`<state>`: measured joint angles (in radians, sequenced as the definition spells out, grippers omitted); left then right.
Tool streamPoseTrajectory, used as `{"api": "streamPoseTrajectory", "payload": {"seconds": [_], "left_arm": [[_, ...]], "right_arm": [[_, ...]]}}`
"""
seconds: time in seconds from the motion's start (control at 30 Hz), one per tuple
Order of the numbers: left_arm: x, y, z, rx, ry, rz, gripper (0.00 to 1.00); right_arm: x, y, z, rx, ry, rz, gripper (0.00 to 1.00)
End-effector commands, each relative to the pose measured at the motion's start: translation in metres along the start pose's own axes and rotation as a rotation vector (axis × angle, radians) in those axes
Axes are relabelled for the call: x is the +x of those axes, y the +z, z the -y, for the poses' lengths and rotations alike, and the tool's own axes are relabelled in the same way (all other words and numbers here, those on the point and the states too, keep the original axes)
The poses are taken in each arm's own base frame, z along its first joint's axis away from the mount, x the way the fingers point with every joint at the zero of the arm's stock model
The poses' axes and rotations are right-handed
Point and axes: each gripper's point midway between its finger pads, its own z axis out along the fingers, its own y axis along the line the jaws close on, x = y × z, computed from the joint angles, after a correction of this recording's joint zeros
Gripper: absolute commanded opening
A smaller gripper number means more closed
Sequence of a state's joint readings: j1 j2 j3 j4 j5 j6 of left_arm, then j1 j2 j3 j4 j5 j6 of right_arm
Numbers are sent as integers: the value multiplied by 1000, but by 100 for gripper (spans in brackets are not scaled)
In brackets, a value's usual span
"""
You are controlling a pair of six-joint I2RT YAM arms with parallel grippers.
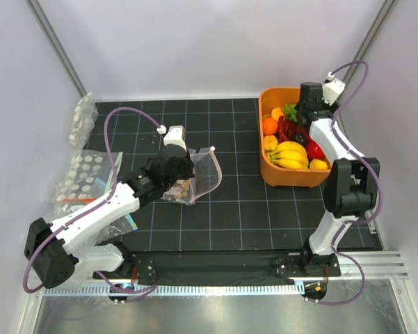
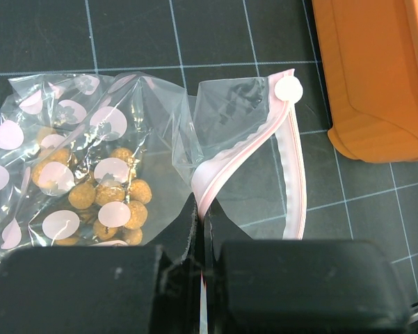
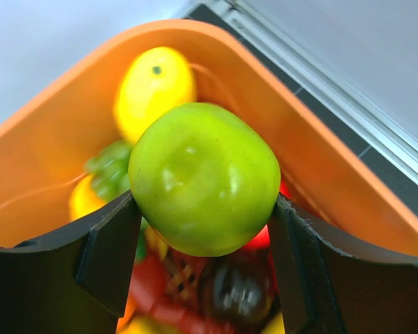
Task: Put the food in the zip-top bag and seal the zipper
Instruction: Pick up the fake fruit from the bin.
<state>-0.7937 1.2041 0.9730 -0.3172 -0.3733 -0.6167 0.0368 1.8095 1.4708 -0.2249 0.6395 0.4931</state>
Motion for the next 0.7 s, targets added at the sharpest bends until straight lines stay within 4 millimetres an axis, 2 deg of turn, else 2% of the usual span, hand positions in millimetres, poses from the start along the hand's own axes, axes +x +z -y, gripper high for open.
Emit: {"api": "streamPoseTrajectory", "payload": {"seconds": [0.0,0.07,0.1,0.13,0.17,0.2,0.23,0.27,0.3,0.33,0.37,0.4,0.43,0.47,0.5,0.53,0.57,0.6,0.67], "left_arm": [[-15,-4,8,38,-18,58,0],[-16,-4,8,36,-14,60,0],[-16,-4,8,35,-11,62,0],[-15,-4,7,31,-10,61,0],[-16,-5,6,31,-12,64,0],[-17,-5,6,32,-13,65,0],[-16,-5,7,35,-14,62,0],[-16,-6,8,42,-16,61,0],[-16,-6,8,45,-17,59,0],[-15,-6,8,47,-17,57,0],[-15,-6,9,50,-17,56,0],[-16,-7,9,48,-16,59,0],[-16,-7,9,50,-16,59,0],[-16,-7,8,47,-17,61,0],[-18,-9,8,51,-20,69,0],[-18,-10,8,50,-21,71,0],[-18,-11,7,48,-23,72,0],[-19,-11,7,46,-23,77,0],[-19,-11,4,33,-22,81,0]], "right_arm": [[-51,-58,-21,-135,64,111,40],[-44,-78,-29,-186,47,103,40],[-56,-97,-29,-222,65,122,40],[-51,-112,-38,-267,57,118,40],[-41,-122,-39,-297,41,102,40],[-50,-143,-36,-338,59,123,40],[-33,-158,-40,-381,31,105,40],[-29,-172,-43,-437,23,104,40],[-40,-195,-41,-498,53,137,40],[-24,-200,-36,-516,43,114,40],[-19,-211,-37,-555,53,103,40],[-24,-233,-37,-643,101,94,38],[-5,-234,-33,-669,95,58,36],[0,-250,-40,-763,110,38,36],[-3,-263,-36,-813,134,47,36],[16,-265,-34,-841,146,5,36],[16,-275,-38,-897,176,3,36],[23,-293,-47,-1011,174,-37,35],[29,-312,-55,-1119,160,-48,34]]}}
